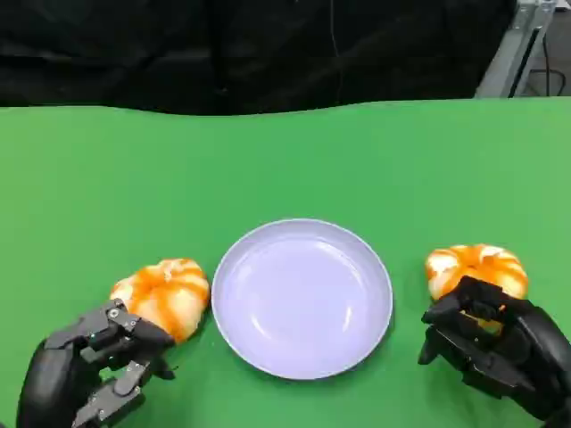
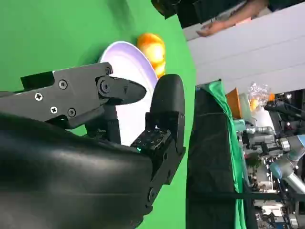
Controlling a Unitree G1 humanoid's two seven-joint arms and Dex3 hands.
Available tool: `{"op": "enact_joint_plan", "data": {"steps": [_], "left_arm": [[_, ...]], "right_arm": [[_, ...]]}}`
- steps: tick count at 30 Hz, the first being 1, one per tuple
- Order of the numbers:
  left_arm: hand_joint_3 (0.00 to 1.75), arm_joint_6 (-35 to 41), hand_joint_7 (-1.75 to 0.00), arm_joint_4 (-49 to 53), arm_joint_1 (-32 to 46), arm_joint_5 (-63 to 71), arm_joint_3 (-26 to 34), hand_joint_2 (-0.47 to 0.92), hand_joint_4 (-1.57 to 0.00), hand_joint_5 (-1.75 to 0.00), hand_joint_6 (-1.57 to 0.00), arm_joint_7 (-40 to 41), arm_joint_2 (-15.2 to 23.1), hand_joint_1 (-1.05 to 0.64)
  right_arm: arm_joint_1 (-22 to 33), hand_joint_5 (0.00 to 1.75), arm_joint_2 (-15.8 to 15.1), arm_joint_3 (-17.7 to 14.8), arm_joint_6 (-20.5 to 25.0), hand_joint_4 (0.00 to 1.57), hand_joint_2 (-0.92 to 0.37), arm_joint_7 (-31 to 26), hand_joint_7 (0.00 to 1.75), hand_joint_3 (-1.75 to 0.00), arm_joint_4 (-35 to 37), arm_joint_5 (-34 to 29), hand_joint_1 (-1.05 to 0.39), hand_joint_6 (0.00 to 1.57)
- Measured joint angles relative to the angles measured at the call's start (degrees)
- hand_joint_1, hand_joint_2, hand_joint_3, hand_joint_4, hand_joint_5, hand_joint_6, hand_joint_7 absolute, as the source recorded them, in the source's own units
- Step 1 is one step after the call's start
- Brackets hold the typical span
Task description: Grasp the bread from the table and place it into the plate.
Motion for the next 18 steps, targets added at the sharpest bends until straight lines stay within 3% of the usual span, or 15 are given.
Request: {"op": "enact_joint_plan", "data": {"steps": [15,18], "left_arm": [[0.48,0.01,-1.02,-0.02,0.0,-0.11,0.0,0.92,-0.81,-1.36,-0.89,0.0,0.0,-0.02],[0.43,0.01,-0.67,-0.02,0.01,-0.1,0.0,0.92,-0.82,-1.1,-0.98,0.0,0.0,-0.02]], "right_arm": [[-0.21,1.61,0.0,0.0,0.04,0.54,-0.9,-0.03,1.1,-0.4,-0.09,0.01,-0.05,0.66],[-0.21,1.61,0.0,0.0,0.1,0.55,-0.89,-0.01,1.1,-0.41,-0.15,0.01,-0.04,0.65]]}}
